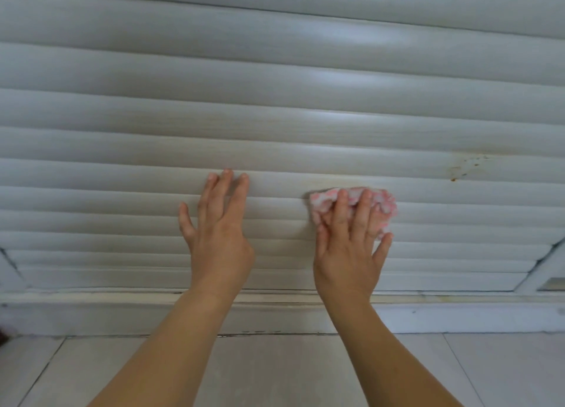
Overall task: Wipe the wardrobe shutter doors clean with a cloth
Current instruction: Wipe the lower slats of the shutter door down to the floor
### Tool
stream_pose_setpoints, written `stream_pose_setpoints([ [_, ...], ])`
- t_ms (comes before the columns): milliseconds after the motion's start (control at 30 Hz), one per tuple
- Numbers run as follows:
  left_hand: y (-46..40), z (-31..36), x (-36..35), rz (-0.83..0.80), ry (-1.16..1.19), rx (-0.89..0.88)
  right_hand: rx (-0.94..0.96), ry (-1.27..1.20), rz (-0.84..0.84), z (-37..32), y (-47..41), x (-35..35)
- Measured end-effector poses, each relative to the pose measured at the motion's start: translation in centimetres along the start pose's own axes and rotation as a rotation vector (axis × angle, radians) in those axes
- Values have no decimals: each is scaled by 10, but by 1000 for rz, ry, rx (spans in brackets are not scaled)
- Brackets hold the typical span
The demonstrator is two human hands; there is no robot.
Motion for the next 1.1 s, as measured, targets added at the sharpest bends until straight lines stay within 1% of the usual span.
stream_pose_setpoints([
  [33, 0, -1, 1, 4, 3, 0, -102, -62, -12, 2, -3, -1],
  [67, -1, -2, 3, 8, 9, 0, -162, -108, 13, -1, -5, -1],
  [100, -1, -3, 4, 16, 17, 0, -168, -138, 58, -9, -7, 1],
  [133, -3, -5, 6, 27, 25, 0, -138, -150, 97, -19, -8, 1],
  [200, -4, -7, 8, 48, 43, -7, -31, -127, 119, -40, -9, -4],
  [300, -5, -10, 9, 65, 57, -28, 173, -78, 81, -73, -3, -12],
  [433, -6, -8, 13, 119, 64, -3, 327, -41, 52, -103, 6, -20],
  [533, -6, -1, 14, 141, 41, 10, 424, -10, 13, -104, 8, -20],
  [700, -6, 6, 10, 152, -29, 25, 472, 83, -7, -76, -2, -4],
  [767, -6, 8, 11, 134, -47, 41, 428, 109, 14, -57, -7, 3],
  [900, -4, 9, 10, 98, -70, 72, 238, 111, 67, -13, -18, 19],
  [967, -3, 11, 9, 78, -75, 90, 101, 66, 61, 7, -24, 28],
  [1067, -2, 16, 8, 54, -52, 138, -148, -69, 7, 27, -30, 32],
  [1100, -1, 18, 8, 49, -46, 143, -177, -104, 26, 26, -31, 32],
])
Point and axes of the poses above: each hand's wrist, its own y-axis away from the middle knuckle, its own x-axis out of the back of the hand, z = x × y, the point moved 7 cm from there along -y, towards the middle knuckle, and after that the axes turned 11 degrees about -y, right-handed, at the moved point
